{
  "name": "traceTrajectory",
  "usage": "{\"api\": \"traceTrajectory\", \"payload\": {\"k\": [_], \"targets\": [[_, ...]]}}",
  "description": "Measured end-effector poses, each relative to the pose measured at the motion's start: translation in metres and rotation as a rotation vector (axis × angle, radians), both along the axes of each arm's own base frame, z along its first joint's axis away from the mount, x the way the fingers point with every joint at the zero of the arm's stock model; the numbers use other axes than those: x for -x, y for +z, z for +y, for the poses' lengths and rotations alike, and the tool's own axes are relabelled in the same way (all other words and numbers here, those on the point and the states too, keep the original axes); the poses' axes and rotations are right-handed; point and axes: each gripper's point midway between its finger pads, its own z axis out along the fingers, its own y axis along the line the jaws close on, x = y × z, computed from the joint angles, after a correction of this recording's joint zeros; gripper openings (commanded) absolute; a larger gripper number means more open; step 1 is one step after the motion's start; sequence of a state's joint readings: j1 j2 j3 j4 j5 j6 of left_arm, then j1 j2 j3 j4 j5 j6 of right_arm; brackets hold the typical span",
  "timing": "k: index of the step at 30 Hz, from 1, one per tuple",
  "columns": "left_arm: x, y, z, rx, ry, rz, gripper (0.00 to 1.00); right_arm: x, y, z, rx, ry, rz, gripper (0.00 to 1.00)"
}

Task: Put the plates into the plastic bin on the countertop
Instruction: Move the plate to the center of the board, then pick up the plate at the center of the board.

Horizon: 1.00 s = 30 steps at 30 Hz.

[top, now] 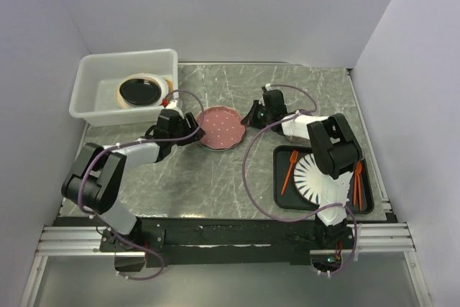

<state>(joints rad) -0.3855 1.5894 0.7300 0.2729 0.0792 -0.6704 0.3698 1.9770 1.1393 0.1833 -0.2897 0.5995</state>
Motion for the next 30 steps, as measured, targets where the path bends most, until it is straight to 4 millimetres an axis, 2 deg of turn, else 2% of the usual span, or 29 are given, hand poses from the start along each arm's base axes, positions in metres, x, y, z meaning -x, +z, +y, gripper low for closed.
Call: {"api": "traceTrajectory", "payload": {"k": [9, 15, 17, 18, 19, 28, 30], "targets": [[-0.017, -0.009, -0.007, -0.012, 0.001, 0.006, 0.55, 0.000, 0.000, 0.000, 0.000, 0.008, -0.002, 0.00], [-0.028, -0.025, -0.012, -0.026, 0.003, 0.028, 0.43, 0.000, 0.000, -0.001, -0.001, 0.007, -0.002, 0.00], [-0.033, -0.026, -0.012, -0.030, 0.010, 0.023, 0.26, -0.001, 0.000, -0.003, -0.004, 0.003, 0.000, 0.00], [-0.034, -0.027, -0.010, -0.040, 0.017, 0.019, 0.10, -0.002, 0.000, -0.004, -0.004, 0.001, -0.001, 0.00], [-0.036, -0.029, -0.009, -0.040, 0.027, 0.019, 0.01, -0.003, 0.001, -0.005, -0.006, -0.001, -0.003, 0.01], [-0.044, -0.026, -0.005, -0.014, 0.086, 0.016, 0.01, -0.004, 0.001, -0.007, -0.018, -0.010, 0.004, 0.12], [-0.044, -0.026, -0.004, -0.013, 0.090, 0.016, 0.01, -0.004, 0.001, -0.007, -0.021, -0.009, 0.001, 0.20]]}}
